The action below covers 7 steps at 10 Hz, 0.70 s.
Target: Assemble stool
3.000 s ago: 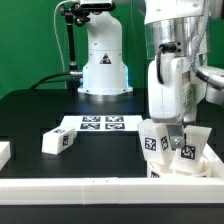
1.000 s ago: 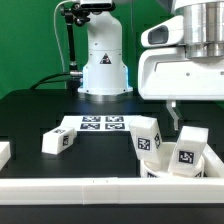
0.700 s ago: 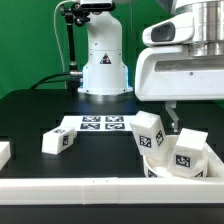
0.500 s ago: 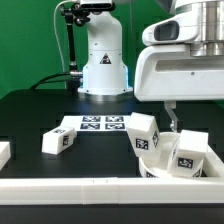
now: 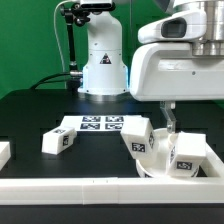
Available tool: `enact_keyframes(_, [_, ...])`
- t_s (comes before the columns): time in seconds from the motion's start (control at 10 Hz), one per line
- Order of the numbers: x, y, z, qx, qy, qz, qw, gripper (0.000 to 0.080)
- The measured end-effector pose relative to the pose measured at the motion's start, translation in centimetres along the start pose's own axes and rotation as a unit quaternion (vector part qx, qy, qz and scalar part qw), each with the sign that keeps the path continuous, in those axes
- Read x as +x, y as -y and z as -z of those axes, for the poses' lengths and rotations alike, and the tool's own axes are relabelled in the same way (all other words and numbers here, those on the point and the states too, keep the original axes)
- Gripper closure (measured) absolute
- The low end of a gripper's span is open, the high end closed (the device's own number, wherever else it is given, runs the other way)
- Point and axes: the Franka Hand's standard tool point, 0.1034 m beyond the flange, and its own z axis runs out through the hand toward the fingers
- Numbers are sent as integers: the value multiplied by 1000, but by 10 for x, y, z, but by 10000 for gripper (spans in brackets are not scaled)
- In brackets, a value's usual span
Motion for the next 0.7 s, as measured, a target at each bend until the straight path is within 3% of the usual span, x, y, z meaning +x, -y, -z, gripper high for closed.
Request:
enact_keyframes(0.5, [8, -19, 18, -20, -5, 136, 990, 150])
enact_keyframes(0.7, [7, -27, 19, -28, -1, 187, 982, 150])
